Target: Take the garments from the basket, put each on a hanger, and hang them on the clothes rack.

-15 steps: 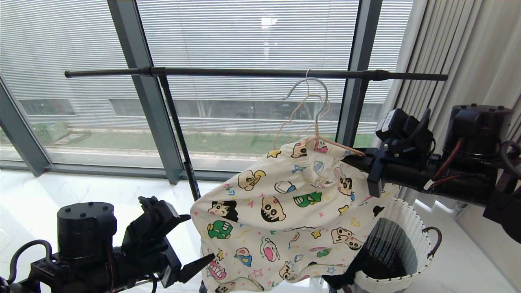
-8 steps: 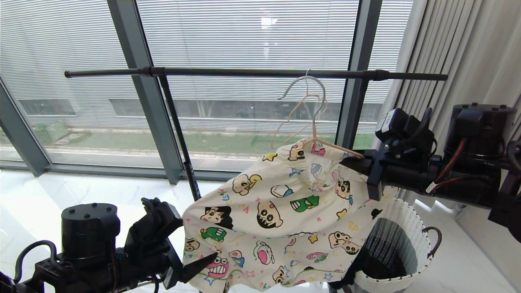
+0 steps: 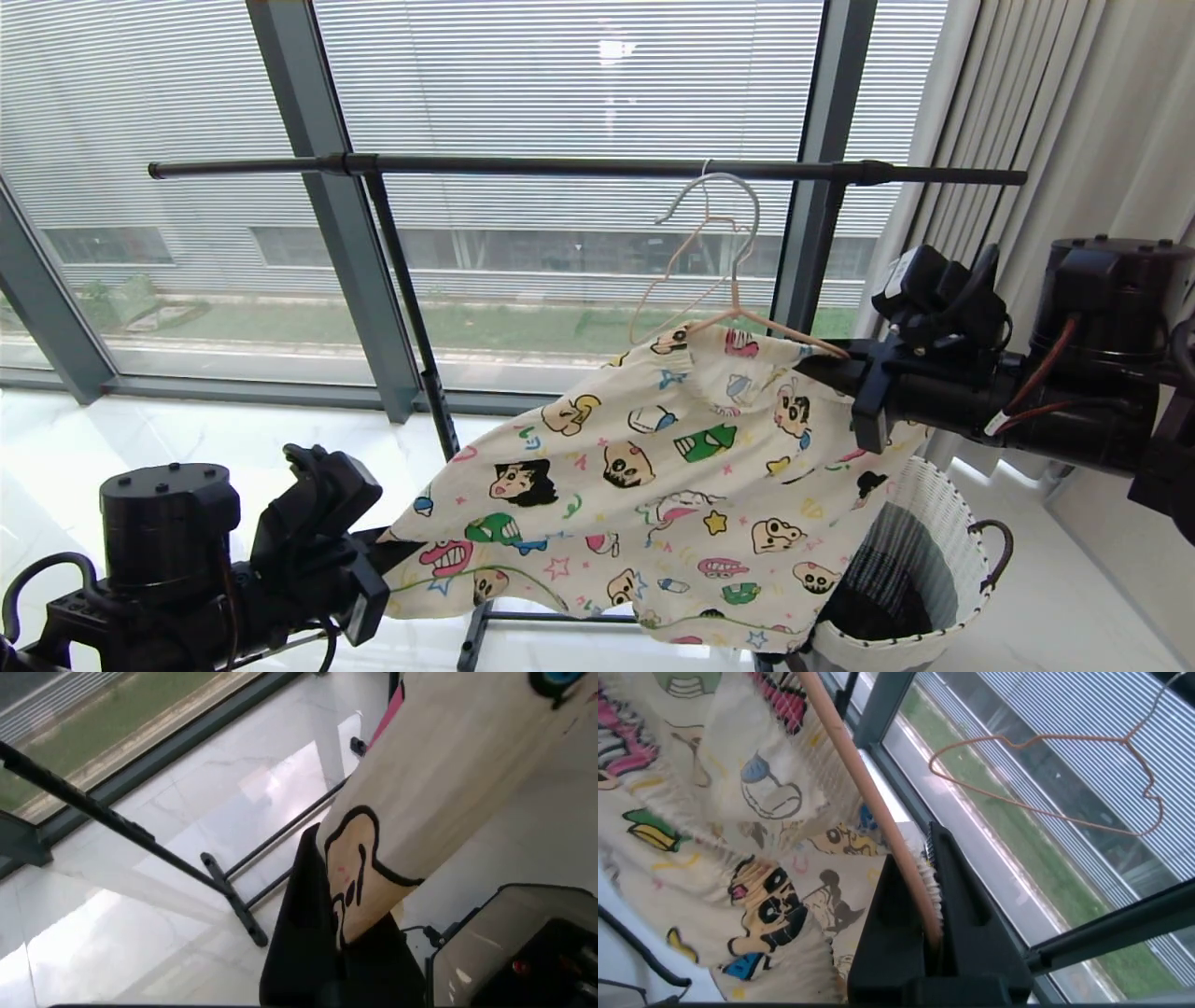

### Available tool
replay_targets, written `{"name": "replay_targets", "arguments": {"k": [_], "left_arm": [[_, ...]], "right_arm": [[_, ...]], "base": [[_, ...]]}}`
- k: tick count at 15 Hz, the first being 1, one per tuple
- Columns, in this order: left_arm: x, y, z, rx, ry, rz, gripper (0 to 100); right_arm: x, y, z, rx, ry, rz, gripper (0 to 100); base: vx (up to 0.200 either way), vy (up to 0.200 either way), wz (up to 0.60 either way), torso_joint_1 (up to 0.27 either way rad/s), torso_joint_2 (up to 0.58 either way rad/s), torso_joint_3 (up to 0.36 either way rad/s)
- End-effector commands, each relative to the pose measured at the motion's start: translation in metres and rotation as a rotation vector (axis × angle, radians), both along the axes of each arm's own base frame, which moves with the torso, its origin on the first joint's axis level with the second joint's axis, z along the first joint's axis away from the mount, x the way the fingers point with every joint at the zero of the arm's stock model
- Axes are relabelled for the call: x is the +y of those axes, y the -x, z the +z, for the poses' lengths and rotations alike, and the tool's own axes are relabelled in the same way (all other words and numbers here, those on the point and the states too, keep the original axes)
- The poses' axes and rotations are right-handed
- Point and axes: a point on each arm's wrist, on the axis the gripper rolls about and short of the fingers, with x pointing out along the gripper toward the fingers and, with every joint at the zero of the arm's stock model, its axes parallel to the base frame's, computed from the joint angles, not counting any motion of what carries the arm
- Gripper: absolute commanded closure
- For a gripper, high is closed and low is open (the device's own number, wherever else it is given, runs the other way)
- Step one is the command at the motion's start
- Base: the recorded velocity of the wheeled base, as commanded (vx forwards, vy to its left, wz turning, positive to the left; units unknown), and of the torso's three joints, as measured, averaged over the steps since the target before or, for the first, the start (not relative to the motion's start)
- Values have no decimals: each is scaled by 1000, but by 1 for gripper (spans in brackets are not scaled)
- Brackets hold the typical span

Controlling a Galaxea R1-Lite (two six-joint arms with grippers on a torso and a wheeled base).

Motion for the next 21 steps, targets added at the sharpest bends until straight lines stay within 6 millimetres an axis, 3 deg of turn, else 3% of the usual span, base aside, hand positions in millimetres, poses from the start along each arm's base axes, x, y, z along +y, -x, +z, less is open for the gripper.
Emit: {"name": "replay_targets", "arguments": {"k": [1,5,9,10,13,18,21], "left_arm": [[22,2,0,3,1,103,100],[26,11,-5,33,-7,121,100],[14,11,2,-33,0,65,100],[13,10,4,-55,4,65,0],[16,9,9,-51,67,124,0],[26,-11,30,-134,128,477,0],[28,-15,36,-190,107,562,0]], "right_arm": [[-7,-7,-2,6,4,-33,100],[-9,-10,-4,46,-23,-89,100],[-9,-10,-3,66,-42,-109,100],[-9,-11,-5,70,-40,-110,100],[-9,-14,-8,74,-27,-181,100],[-20,-17,-19,150,27,-450,100],[-33,-21,-25,202,43,-615,100]], "base": [[0,0,0,0,0,0],[0,0,0,0,0,0],[0,0,0,0,0,0],[0,0,0,0,0,0],[0,0,0,0,0,0],[0,0,0,0,0,0],[0,0,0,0,0,0]]}}
